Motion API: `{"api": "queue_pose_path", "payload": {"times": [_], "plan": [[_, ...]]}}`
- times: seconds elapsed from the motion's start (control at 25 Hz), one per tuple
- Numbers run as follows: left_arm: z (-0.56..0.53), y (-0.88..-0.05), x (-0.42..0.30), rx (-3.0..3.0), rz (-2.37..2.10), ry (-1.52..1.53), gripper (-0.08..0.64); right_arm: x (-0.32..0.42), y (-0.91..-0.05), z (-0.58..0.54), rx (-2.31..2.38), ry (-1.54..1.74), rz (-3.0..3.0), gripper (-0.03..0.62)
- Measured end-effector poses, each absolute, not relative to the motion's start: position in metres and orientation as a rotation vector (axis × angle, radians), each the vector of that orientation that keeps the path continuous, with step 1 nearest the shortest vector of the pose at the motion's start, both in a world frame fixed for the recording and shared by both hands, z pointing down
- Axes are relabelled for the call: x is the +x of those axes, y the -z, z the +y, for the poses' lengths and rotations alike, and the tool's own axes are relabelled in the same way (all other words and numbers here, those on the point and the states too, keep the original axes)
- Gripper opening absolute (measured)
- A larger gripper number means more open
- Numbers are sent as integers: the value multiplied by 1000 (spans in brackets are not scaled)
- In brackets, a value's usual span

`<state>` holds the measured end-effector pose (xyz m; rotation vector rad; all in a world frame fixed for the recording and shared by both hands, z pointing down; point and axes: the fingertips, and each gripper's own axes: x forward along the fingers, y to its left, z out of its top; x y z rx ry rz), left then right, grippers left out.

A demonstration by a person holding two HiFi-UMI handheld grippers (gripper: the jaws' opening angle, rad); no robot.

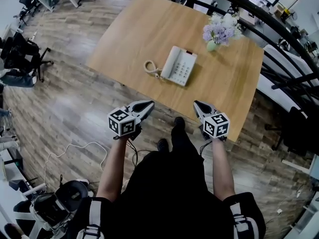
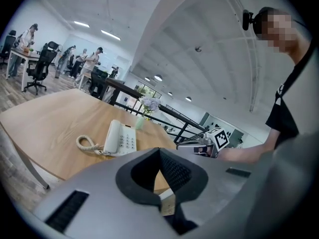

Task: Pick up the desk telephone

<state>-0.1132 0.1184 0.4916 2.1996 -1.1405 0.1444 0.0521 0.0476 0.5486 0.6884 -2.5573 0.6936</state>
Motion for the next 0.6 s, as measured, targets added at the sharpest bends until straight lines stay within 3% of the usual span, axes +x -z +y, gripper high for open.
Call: {"api": "queue_pose_path", "payload": {"times": [0.6], "plan": [[62, -494, -121, 2087, -1278, -108, 21, 38, -562, -23, 511, -706, -2546, 25]]}}
